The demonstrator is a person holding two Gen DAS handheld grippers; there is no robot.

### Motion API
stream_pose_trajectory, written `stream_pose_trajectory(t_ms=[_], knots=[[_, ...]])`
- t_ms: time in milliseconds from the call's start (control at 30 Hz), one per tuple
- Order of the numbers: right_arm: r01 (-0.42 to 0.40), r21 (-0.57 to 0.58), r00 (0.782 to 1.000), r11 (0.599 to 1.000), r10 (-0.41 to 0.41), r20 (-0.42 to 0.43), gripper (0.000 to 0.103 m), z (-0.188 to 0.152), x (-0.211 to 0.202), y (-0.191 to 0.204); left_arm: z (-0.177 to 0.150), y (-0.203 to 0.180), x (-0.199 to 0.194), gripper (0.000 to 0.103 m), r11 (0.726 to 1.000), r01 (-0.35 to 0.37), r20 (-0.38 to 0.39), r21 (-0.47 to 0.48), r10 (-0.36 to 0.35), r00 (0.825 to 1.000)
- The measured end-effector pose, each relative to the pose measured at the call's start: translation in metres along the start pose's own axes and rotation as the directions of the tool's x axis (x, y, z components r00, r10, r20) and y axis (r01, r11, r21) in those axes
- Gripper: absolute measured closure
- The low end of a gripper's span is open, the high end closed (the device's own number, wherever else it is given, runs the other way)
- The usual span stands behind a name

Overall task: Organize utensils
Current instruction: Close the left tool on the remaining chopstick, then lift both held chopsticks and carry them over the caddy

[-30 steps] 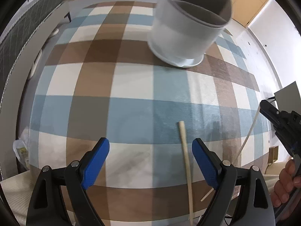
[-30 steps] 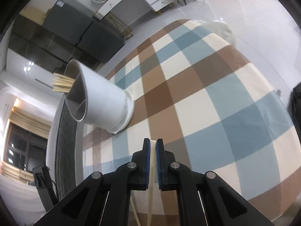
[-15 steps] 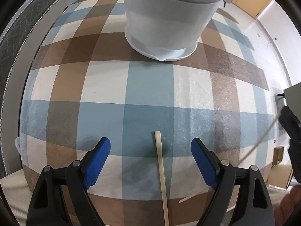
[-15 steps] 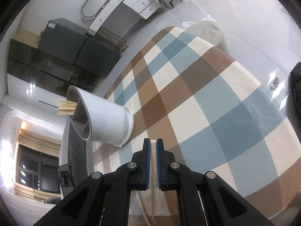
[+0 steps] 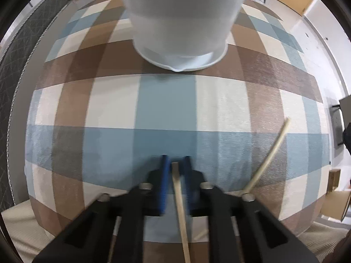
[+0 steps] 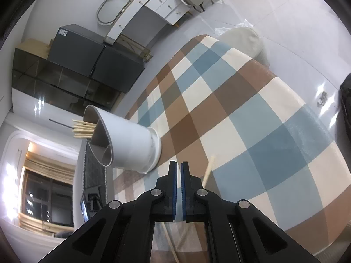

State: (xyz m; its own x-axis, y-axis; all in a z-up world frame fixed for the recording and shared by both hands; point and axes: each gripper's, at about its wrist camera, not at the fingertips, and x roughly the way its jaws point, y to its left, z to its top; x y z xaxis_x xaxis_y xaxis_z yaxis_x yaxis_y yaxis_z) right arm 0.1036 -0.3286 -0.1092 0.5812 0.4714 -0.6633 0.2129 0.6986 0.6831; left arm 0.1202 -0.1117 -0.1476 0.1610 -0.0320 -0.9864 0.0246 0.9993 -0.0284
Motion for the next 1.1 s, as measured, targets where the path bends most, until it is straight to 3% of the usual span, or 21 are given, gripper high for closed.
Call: stream_pose_trajectory(t_ms=[200, 400, 500, 667, 867, 1000, 1100], knots=[[0.011, 0.01, 0.999, 1.0, -0.011, -0.04, 0.1, -0.001, 0.007, -0.006, -0.005, 0.007, -0.002, 0.101, 0.999, 0.026, 0.01, -0.024, -0.025, 1.0], [0.074, 0.061, 0.995, 0.995, -0.069, -0.075, 0.095, 0.001, 0.013, -0.026, 0.0, 0.014, -0.03, 0.102, 0.995, 0.087, 0.097, -0.043, -0.082, 0.992], [0.103, 0.081, 0.992, 0.991, -0.097, -0.085, 0.079, 0.002, 0.016, -0.034, -0.006, 0.029, -0.047, 0.102, 0.991, 0.13, 0.151, -0.037, -0.123, 0.981], [0.144, 0.045, 0.984, 0.989, -0.139, -0.11, 0.067, 0.004, 0.028, -0.027, -0.012, 0.055, -0.066, 0.102, 0.979, 0.198, 0.226, -0.044, -0.184, 0.957], [0.227, -0.027, 0.965, 0.974, -0.228, -0.13, 0.065, 0.014, 0.05, -0.013, -0.014, 0.08, -0.071, 0.102, 0.955, 0.287, 0.283, -0.079, -0.254, 0.925], [0.284, -0.023, 0.945, 0.958, -0.284, -0.161, 0.065, 0.02, 0.065, -0.012, 0.0, 0.083, -0.072, 0.102, 0.941, 0.325, 0.29, -0.089, -0.288, 0.913], [0.325, -0.054, 0.926, 0.944, -0.33, -0.183, 0.065, 0.026, 0.079, -0.007, 0.004, 0.088, -0.083, 0.102, 0.925, 0.372, 0.317, -0.083, -0.33, 0.889]])
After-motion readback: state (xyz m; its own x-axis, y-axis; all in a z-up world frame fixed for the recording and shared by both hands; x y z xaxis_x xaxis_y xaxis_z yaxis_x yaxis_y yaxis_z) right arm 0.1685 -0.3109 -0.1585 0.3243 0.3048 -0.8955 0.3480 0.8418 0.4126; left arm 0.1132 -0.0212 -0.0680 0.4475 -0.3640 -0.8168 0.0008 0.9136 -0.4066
